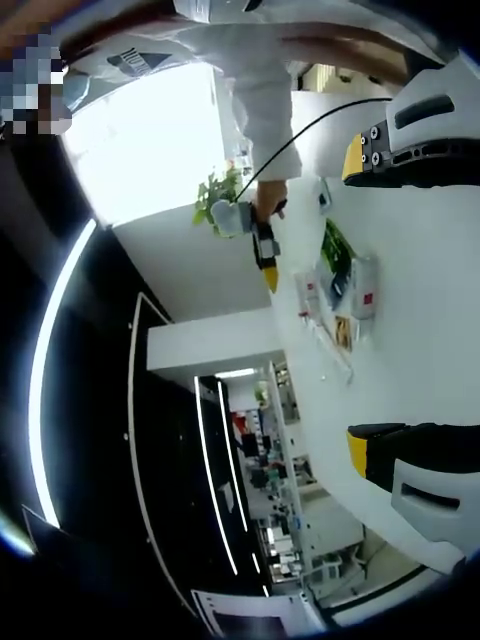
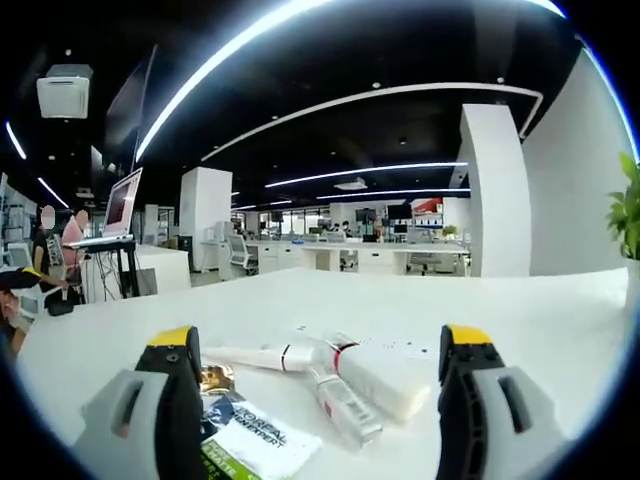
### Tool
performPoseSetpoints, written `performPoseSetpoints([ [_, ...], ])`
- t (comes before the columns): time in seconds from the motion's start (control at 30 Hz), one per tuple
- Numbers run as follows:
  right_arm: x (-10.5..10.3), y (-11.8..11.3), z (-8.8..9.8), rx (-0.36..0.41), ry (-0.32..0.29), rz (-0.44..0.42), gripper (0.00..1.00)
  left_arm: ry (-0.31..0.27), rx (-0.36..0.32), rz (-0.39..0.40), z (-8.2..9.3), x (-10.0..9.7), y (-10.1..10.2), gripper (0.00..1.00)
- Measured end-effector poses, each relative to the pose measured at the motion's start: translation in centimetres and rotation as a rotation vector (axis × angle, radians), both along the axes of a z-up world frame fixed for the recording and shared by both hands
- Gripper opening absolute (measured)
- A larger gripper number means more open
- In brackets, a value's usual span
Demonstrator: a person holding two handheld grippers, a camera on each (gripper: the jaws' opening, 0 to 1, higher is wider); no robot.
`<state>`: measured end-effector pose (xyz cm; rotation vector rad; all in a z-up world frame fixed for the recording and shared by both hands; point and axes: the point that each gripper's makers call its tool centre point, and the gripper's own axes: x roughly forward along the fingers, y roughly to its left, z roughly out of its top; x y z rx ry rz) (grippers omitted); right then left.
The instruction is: Arrange the skincare products in the storage area until every visible bottle or jar stands upright without overlapping.
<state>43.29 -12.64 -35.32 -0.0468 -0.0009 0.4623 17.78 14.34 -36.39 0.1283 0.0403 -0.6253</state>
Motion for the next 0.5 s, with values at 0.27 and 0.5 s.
performPoseSetpoints([
  [0.27, 1.0, 0.4, 0.0, -0.014, 0.001, 0.007, 1.0, -0.002, 0.0, 0.004, 0.1, 0.3, 0.2, 1.0],
  [0.5, 2.2, 0.2, -0.1, -0.018, 0.014, 0.0, 0.98, 0.004, -0.002, 0.004, -0.1, 0.5, 0.0, 1.0],
])
